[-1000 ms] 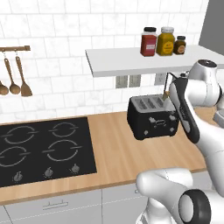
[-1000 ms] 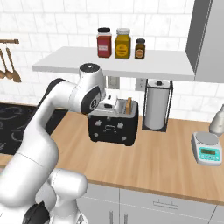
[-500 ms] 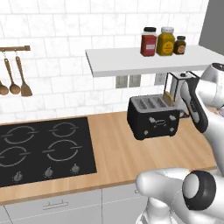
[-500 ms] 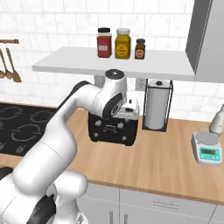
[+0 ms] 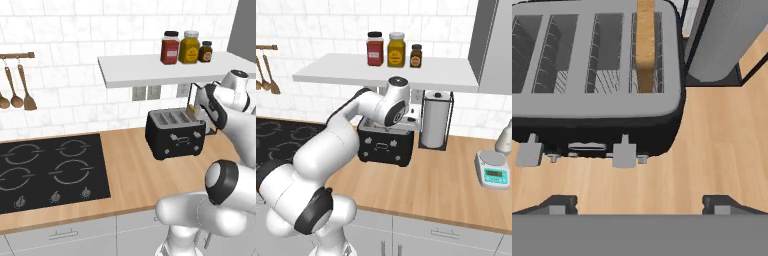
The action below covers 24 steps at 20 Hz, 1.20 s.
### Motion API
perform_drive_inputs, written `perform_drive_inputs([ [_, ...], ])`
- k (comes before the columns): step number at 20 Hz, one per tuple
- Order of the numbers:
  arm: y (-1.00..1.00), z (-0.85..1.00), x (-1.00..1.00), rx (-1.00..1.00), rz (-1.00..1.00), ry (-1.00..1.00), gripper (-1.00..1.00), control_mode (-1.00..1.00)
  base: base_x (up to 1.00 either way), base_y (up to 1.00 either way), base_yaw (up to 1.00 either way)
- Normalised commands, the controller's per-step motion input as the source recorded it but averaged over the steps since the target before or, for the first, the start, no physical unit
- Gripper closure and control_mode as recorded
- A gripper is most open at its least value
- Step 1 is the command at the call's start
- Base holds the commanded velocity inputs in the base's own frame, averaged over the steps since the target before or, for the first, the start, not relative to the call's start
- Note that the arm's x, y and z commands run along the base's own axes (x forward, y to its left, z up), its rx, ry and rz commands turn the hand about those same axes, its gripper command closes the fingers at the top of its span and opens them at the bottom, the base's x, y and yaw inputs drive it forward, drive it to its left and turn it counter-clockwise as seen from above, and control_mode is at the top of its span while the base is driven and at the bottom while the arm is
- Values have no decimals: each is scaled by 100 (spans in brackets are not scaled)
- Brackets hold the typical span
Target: Start the toaster. Once the lever pops up, take the bread to the plate on the dining counter.
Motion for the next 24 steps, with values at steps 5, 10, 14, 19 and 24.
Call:
perform_drive_inputs([
  [5, 20, -59, 46, 0, 0, -4, 100, -100, 0, 0, 0],
  [10, 0, -46, 24, 0, 0, -2, 100, -100, 0, 0, 0],
  [14, 0, -5, 16, 1, 0, 0, 100, -100, 0, 0, 0],
  [19, 0, -12, 0, 0, 0, 0, 100, -100, 0, 0, 0],
  [24, 0, -42, 2, 0, 0, 0, 100, -100, 0, 0, 0],
])
